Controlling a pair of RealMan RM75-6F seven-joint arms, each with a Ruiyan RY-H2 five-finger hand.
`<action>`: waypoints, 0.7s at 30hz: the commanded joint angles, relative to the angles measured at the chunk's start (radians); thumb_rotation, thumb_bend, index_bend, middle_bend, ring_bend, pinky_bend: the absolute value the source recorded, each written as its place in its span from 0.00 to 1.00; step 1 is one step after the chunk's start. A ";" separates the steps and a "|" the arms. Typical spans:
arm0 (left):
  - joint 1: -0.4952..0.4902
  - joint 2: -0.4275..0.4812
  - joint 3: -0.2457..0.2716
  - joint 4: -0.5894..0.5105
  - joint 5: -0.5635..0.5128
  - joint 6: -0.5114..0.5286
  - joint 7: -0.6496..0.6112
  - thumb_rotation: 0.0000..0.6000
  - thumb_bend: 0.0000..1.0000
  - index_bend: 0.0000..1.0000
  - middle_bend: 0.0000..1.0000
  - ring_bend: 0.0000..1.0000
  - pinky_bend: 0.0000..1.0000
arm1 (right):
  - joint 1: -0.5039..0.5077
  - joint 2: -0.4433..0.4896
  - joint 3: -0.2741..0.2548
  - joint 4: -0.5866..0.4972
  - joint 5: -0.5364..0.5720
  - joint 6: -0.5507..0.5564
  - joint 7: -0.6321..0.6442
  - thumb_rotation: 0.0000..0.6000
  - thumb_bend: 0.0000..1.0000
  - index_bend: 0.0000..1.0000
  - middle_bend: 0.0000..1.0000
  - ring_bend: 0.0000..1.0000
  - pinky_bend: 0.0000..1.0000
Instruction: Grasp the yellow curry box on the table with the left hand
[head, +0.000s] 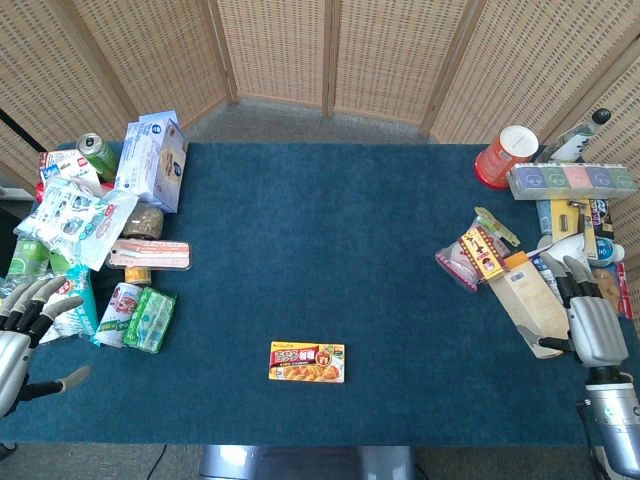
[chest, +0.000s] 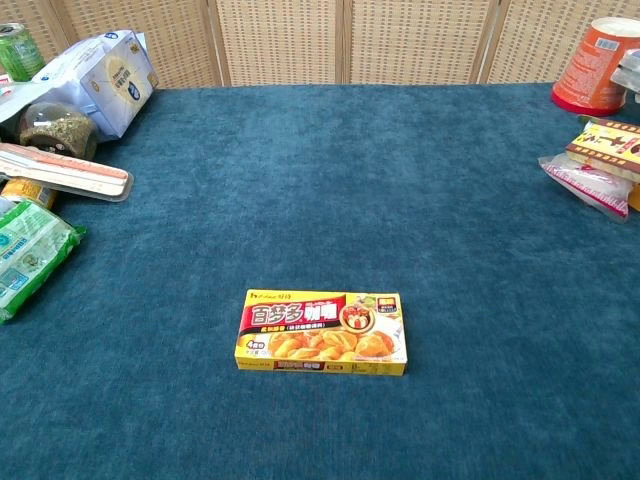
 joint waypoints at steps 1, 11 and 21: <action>0.002 -0.001 0.002 -0.001 0.004 0.001 0.005 1.00 0.00 0.22 0.00 0.00 0.00 | -0.003 0.001 0.001 0.000 0.003 0.000 0.004 1.00 0.00 0.00 0.00 0.00 0.00; -0.082 -0.086 0.000 0.038 0.054 -0.135 0.044 1.00 0.00 0.17 0.00 0.00 0.00 | -0.006 0.017 0.022 -0.017 0.009 0.016 0.018 1.00 0.00 0.00 0.00 0.00 0.00; -0.348 -0.255 -0.065 0.066 0.080 -0.456 0.002 1.00 0.00 0.01 0.00 0.00 0.00 | -0.020 0.037 0.029 -0.037 0.009 0.034 0.037 1.00 0.00 0.00 0.00 0.00 0.00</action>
